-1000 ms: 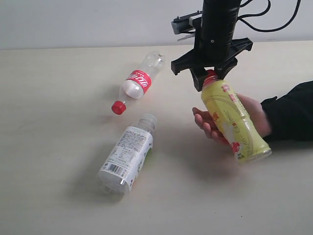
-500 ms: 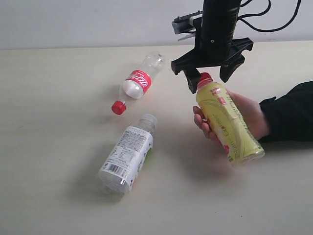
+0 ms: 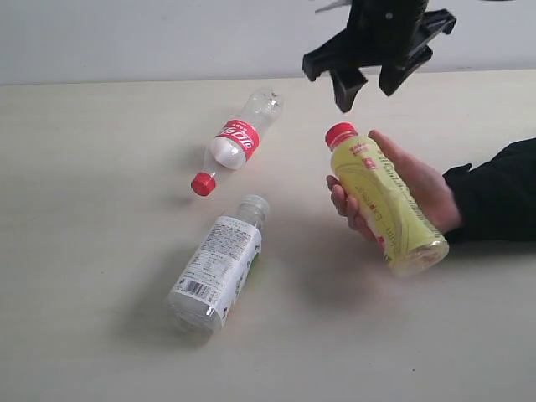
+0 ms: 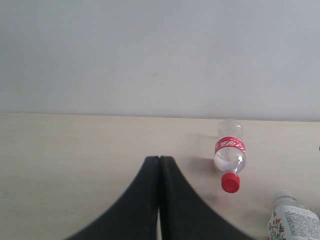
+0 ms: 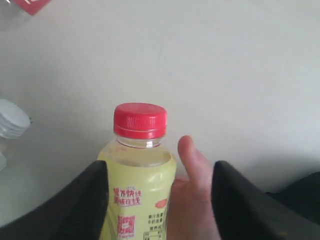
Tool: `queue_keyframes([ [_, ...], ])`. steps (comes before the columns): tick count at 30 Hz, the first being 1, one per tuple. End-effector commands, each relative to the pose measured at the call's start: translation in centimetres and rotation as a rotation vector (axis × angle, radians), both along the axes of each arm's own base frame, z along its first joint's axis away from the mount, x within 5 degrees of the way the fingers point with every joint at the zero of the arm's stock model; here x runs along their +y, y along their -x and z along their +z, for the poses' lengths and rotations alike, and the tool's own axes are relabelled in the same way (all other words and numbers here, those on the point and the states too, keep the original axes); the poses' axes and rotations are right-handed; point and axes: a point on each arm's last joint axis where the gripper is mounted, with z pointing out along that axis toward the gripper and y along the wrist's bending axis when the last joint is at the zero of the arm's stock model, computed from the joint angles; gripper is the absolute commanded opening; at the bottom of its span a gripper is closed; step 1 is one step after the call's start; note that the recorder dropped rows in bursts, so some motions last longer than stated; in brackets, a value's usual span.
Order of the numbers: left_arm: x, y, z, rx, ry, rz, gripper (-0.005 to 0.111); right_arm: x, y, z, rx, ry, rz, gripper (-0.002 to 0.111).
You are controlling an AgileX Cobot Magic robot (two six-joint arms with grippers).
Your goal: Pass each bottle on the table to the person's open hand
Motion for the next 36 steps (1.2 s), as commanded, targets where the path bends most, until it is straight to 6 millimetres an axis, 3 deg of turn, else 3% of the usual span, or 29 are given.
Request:
queue_keyframes([
  [1, 0.0, 0.0, -0.1, -0.002, 0.003, 0.000, 0.000, -1.3, 3.5, 5.7, -0.107, -0.083, 0.051, 0.019],
  [2, 0.0, 0.0, -0.1, -0.002, 0.003, 0.000, 0.000, -1.7, 4.6, 6.0, -0.103, -0.092, 0.064, 0.011],
  [3, 0.0, 0.0, -0.1, -0.002, 0.003, 0.000, 0.000, -2.6, 7.1, 7.2, -0.192, -0.148, 0.106, 0.000],
  [4, 0.0, 0.0, -0.1, -0.002, 0.001, 0.000, 0.000, -3.0, 8.3, 7.6, -0.244, -0.179, 0.120, 0.000],
  [5, 0.0, 0.0, -0.1, -0.002, 0.001, 0.000, 0.000, -4.5, 11.7, 8.0, -0.356, -0.234, 0.144, 0.000],
  [6, 0.0, 0.0, -0.1, -0.002, 0.001, 0.000, 0.000, -5.2, 13.1, 8.0, -0.409, -0.244, 0.165, 0.000],
  [7, 0.0, 0.0, -0.1, -0.002, 0.001, 0.000, 0.000, -7.2, 17.2, 8.4, -0.566, -0.282, 0.185, 0.000],
  [8, 0.0, 0.0, -0.1, -0.002, 0.001, 0.000, 0.000, -7.9, 18.6, 7.9, -0.612, -0.291, 0.194, 0.000],
  [10, 0.0, 0.0, -0.1, -0.002, 0.001, 0.000, 0.000, -10.6, 24.3, 8.0, -0.875, -0.378, 0.194, 0.000],
  [12, 0.0, 0.0, -0.1, -0.002, 0.001, 0.000, 0.000, -12.3, 27.6, 7.2, -0.992, -0.407, 0.197, 0.000],
  [15, 0.0, 0.0, -0.1, -0.002, 0.001, 0.000, 0.000, -14.0, 31.0, 6.0, -1.076, -0.412, 0.203, 0.000],
  [18, 0.0, 0.0, -0.1, -0.002, 0.001, 0.000, 0.000, -14.8, 32.9, 3.4, -1.109, -0.428, 0.201, 0.000],
  [20, 0.0, 0.0, -0.1, -0.002, 0.001, 0.000, 0.000, -15.1, 33.5, 3.0, -1.176, -0.448, 0.199, 0.000],
  [26, 0.0, 0.0, -0.1, -0.002, 0.001, 0.000, 0.000, -16.3, 35.8, 3.3, -1.340, -0.497, 0.217, 0.000],
  [36, 0.0, 0.0, 0.0, -0.004, 0.002, 0.000, 0.000, -16.2, 35.8, 3.3, -1.324, -0.527, 0.254, 0.000],
])
